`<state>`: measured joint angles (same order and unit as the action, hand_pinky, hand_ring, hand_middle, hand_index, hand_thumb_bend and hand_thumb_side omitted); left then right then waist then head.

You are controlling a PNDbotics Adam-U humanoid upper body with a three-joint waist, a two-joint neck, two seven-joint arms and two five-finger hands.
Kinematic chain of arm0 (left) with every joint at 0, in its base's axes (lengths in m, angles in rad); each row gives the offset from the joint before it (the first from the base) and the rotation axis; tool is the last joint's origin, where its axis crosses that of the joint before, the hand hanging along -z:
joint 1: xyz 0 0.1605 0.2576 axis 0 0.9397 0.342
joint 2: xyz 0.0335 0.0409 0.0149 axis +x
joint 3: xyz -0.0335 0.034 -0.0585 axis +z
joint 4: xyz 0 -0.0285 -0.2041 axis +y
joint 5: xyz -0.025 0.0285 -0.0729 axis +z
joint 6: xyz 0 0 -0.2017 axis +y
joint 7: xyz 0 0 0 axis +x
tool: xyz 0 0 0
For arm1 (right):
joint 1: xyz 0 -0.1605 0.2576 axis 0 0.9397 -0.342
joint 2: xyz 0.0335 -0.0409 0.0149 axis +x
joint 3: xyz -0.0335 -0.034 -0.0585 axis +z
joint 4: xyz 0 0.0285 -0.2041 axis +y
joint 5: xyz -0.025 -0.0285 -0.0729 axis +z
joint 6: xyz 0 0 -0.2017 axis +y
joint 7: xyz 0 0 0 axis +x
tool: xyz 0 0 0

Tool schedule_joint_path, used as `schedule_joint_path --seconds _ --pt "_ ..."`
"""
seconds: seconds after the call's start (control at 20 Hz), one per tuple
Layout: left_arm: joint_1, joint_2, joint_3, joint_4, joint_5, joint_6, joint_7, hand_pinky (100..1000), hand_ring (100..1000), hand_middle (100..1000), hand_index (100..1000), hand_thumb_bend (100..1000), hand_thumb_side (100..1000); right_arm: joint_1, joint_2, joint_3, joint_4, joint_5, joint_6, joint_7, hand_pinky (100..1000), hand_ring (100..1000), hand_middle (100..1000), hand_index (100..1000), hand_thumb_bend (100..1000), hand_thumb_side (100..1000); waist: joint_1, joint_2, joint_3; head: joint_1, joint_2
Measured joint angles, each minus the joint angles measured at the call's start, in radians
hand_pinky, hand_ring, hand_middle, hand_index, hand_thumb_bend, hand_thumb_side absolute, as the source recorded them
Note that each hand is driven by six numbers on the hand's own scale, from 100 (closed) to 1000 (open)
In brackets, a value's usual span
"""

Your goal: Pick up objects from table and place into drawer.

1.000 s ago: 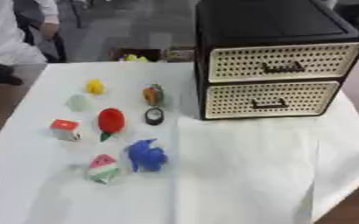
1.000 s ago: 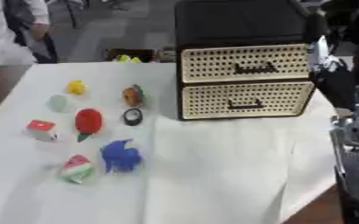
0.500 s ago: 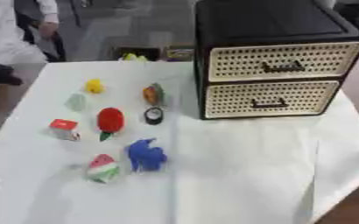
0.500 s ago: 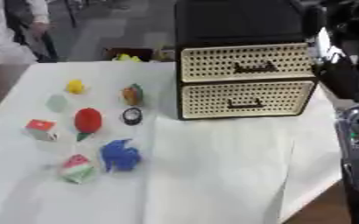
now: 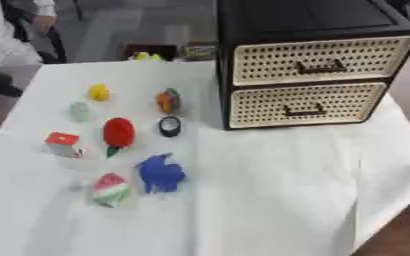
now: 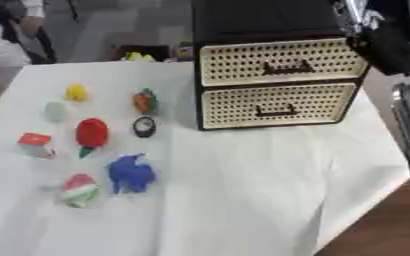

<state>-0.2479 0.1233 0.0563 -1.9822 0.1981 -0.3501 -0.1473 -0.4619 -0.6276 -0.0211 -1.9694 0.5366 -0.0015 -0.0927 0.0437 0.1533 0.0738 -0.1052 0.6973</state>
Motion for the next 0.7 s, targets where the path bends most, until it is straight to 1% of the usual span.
schedule_joint_path --seconds 0.05,0.15,0.25,0.3,0.35,0.4,0.45,0.5,0.65,0.7 --pt "0.0 0.004 -0.002 0.0 0.0 -0.003 -0.001 553 608 617 801 100 884 -0.007 -0.017 0.011 0.007 0.001 0.006 0.019 100 144 298 814 443 1000 0.0 0.001 -0.001 -0.001 0.003" --pt "-0.005 0.014 -0.004 0.0 0.0 -0.008 0.001 553 611 618 802 100 881 -0.022 -0.051 0.032 0.026 0.003 0.012 0.061 100 129 266 812 469 1000 0.0 0.002 -0.007 -0.002 0.006" --pt "-0.009 0.023 -0.005 0.0 0.0 -0.014 0.004 553 612 617 801 100 878 -0.037 -0.083 0.051 0.044 0.003 0.01 0.096 100 100 181 804 499 1000 0.0 0.004 -0.009 -0.003 0.006" --pt "-0.009 0.027 -0.005 0.0 0.0 -0.017 0.006 553 612 617 801 100 878 -0.046 -0.099 0.06 0.052 0.003 0.008 0.108 100 100 133 799 509 1000 -0.001 0.005 -0.012 -0.004 0.007" --pt "-0.011 0.03 -0.006 0.0 0.0 -0.019 0.007 553 612 617 801 100 877 -0.054 -0.115 0.069 0.061 0.003 0.006 0.117 100 100 100 781 544 1000 -0.001 0.007 -0.013 -0.004 0.009" --pt "-0.013 0.034 -0.008 0.0 0.001 -0.021 0.008 553 612 617 802 100 877 -0.063 -0.129 0.078 0.071 0.003 0.003 0.125 100 100 100 779 548 1000 -0.001 0.008 -0.013 -0.005 0.01" --pt "-0.016 0.035 -0.01 0.0 0.001 -0.022 0.009 553 612 617 801 100 876 -0.073 -0.144 0.088 0.081 0.003 -0.002 0.132 100 100 100 759 577 1000 -0.002 0.008 -0.014 -0.007 0.01" --pt "-0.017 0.035 -0.01 0.0 0.002 -0.023 0.01 553 612 617 802 100 876 -0.083 -0.16 0.098 0.092 0.002 -0.007 0.139 100 100 100 751 588 1000 -0.003 0.008 -0.016 -0.007 0.01" --pt "-0.017 0.04 -0.012 0.0 0.003 -0.027 0.009 553 612 617 802 100 875 -0.113 -0.204 0.129 0.123 -0.005 -0.022 0.16 100 100 100 736 658 1000 -0.004 0.008 -0.018 -0.01 0.01" --pt "-0.017 0.043 -0.013 0.0 0.003 -0.028 0.008 553 611 617 802 100 875 -0.122 -0.217 0.139 0.134 -0.009 -0.03 0.168 100 100 100 733 669 1000 -0.004 0.008 -0.019 -0.01 0.01"
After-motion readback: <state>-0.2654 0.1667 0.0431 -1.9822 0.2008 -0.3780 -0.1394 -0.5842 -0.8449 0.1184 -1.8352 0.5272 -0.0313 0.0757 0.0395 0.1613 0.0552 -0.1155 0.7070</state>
